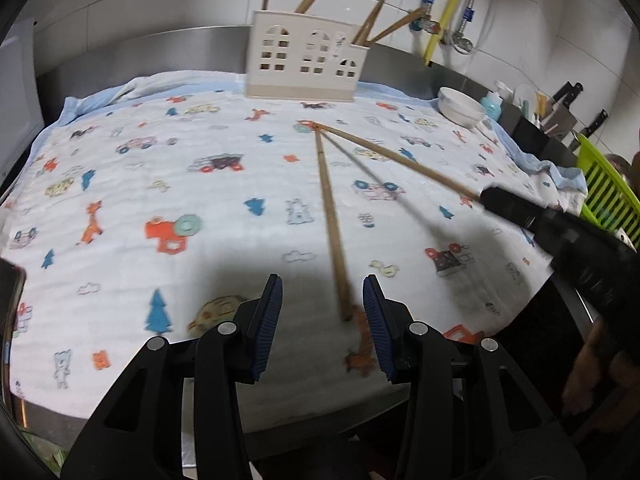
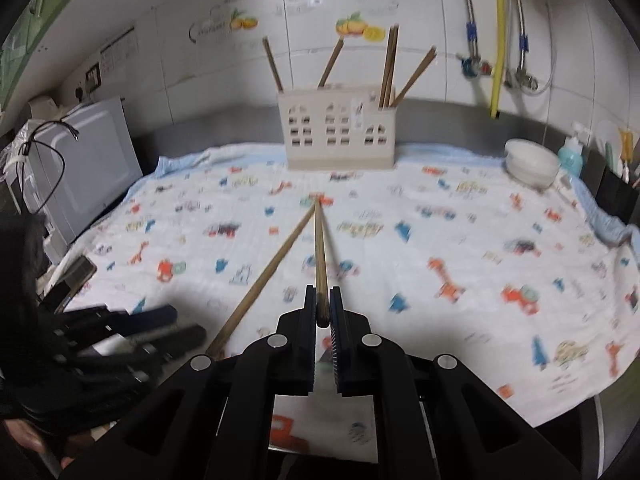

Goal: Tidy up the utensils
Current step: 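Close the right gripper on a chopstick while the left gripper grasps the other, then lift both chopsticks and carry them above the white holder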

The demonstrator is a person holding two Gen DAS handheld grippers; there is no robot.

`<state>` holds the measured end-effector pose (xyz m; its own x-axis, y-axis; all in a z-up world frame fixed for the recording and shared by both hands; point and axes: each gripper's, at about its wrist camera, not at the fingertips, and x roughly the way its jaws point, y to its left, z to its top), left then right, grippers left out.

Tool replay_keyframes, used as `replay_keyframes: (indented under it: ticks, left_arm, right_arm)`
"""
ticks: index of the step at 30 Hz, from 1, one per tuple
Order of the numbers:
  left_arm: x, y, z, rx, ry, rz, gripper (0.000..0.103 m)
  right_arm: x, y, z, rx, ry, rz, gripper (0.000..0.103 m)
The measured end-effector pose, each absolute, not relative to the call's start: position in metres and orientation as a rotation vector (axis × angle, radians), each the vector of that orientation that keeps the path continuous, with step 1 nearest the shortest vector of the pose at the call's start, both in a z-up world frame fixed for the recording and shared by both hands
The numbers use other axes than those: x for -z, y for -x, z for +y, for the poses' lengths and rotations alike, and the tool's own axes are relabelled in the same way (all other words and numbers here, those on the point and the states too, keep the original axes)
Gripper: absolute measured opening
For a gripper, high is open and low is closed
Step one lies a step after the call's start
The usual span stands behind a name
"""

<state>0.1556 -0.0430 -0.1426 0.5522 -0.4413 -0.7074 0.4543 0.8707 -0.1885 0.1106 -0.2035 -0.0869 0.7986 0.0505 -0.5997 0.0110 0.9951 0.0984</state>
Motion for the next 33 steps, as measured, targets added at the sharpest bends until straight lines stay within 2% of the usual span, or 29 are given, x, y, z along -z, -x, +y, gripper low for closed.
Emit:
replay_keyframes:
  ticks: [6,8,11,17,20,26,33]
  left_arm:
    - [0.15,-0.159,-0.056,0.526,-0.049,0.83,0.041]
    - [0.153,-0.161,-0.059,0.535,-0.051,0.843,0.025]
    - [0.156,-0.162,-0.064,0.519,-0.072,0.836,0.019]
    - [0.157,-0.161,-0.074,0.51,-0.132,0.83,0.018]
    - [0.157,-0.164,-0.071,0.492,-0.134,0.829,0.007]
    - [0.138,-0.166,-0.059,0.508,-0.105,0.811,0.006]
    - [0.077,-0.172,-0.047,0.529,-0.106,0.664,0.006]
  right_arm:
    - [0.066,-0.11,-0.218,-0.018,-0.101,0.593,0.006]
    - [0.059,-0.112,-0.222,-0.017,-0.094,0.578,0.006]
    - [0.052,-0.115,-0.228,-0.023,-0.103,0.565,0.006]
    - [0.038,-0.119,-0.232,-0.031,-0.087,0.536,0.006]
    - [0.032,-0.122,-0.231,-0.039,-0.074,0.525,0.006]
    - [0.012,-0.128,-0.234,-0.081,-0.073,0.507,0.006]
    - [-0.027,-0.157,-0.242,-0.17,-0.055,0.519,0.006]
